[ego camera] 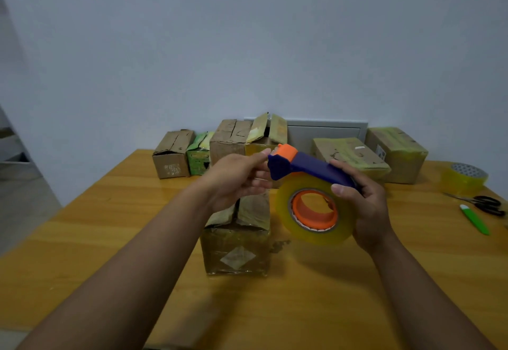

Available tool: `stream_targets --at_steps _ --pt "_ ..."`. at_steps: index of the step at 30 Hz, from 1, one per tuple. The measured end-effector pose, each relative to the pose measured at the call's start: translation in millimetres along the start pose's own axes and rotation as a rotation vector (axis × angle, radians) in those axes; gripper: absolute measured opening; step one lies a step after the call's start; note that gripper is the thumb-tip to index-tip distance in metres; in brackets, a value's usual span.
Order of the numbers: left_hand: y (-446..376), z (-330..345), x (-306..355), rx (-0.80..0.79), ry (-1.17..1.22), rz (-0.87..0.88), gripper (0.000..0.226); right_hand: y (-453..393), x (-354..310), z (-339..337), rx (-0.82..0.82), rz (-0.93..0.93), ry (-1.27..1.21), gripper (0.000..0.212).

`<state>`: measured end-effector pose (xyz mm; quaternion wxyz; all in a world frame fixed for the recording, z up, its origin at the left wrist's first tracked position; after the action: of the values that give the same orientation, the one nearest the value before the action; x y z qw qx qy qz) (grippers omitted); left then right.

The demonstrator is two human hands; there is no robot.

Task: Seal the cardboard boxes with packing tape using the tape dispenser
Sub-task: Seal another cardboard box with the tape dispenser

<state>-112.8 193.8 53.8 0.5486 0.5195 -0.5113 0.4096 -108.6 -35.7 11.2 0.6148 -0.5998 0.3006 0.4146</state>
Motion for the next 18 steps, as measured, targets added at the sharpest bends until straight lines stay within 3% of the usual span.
stream_targets --at_steps 4,9,18 --pt "-0.7 -2.2 -4.0 -0.063 0.172 -0.045 0.026 -2.9 3.0 0.4 -0.027 -0.005 -0.001 0.051" --pt "0.0 -8.3 -7.4 -0.022 0.228 -0.093 0.022 -6.7 2.5 5.2 -0.078 0.005 0.007 0.051" --pt "4.7 -14.1 -5.8 -0.003 0.065 -0.12 0.019 -7.0 3.0 12.1 -0.107 0.014 -0.004 0.058"
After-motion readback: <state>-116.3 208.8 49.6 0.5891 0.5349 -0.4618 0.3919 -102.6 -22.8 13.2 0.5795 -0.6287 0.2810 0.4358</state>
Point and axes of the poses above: each hand's wrist, its own y-axis away from the middle knuckle, its own z-axis out of the palm, x = y × z, the point moved 5 cm from there along -y, towards the middle knuckle, and after that the axes turned 2 degrees about -z, right-handed, at the moved point
